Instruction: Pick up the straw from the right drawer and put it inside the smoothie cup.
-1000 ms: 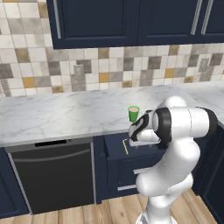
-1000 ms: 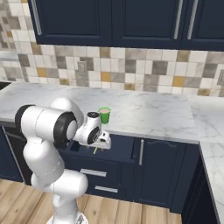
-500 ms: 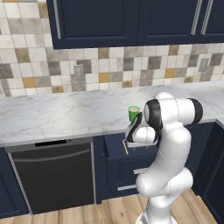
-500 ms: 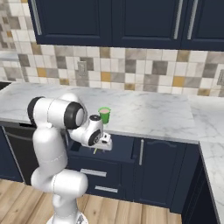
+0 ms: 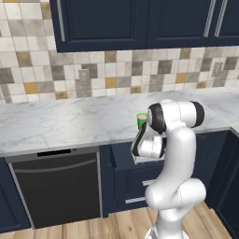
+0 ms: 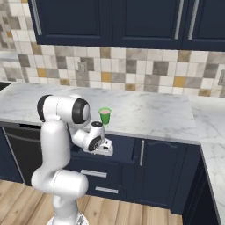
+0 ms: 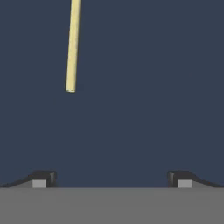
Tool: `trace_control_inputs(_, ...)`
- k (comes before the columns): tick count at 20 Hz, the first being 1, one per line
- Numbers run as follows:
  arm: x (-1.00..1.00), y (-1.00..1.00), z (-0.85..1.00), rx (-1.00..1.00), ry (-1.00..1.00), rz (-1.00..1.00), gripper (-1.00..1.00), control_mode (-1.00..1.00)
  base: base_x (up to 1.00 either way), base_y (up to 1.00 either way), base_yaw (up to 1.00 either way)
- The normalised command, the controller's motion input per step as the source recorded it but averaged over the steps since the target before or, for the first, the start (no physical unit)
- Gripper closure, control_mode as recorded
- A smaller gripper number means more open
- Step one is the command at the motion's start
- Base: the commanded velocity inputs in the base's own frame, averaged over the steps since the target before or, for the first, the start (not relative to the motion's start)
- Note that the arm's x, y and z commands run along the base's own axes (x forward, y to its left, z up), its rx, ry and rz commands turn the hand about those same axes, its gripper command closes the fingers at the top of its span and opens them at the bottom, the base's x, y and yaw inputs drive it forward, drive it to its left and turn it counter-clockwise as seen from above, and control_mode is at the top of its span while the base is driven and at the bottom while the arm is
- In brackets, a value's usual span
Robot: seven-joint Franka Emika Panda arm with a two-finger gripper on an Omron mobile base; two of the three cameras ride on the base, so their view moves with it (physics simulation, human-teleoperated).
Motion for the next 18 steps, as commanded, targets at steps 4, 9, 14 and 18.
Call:
trace_control_inputs(4, -0.08, 0.00, -0.31, 0.00, 0.14, 0.00, -1.00, -1.00, 0.00, 0.00, 0.00)
trace_control_inputs(9, -0.77, 0.00, -0.17, 0.00, 0.11, 0.01, -1.00, -1.00, 0.00, 0.00, 0.00)
trace_control_inputs(14, -1.00, 0.00, -0.01, 0.00, 0.00, 0.07, -1.00, -1.00, 0.00, 0.00, 0.00)
trace_control_inputs(18, -1.00, 0.00, 0.00, 0.00, -0.04, 0.09, -1.00, -1.00, 0.00, 0.00, 0.00)
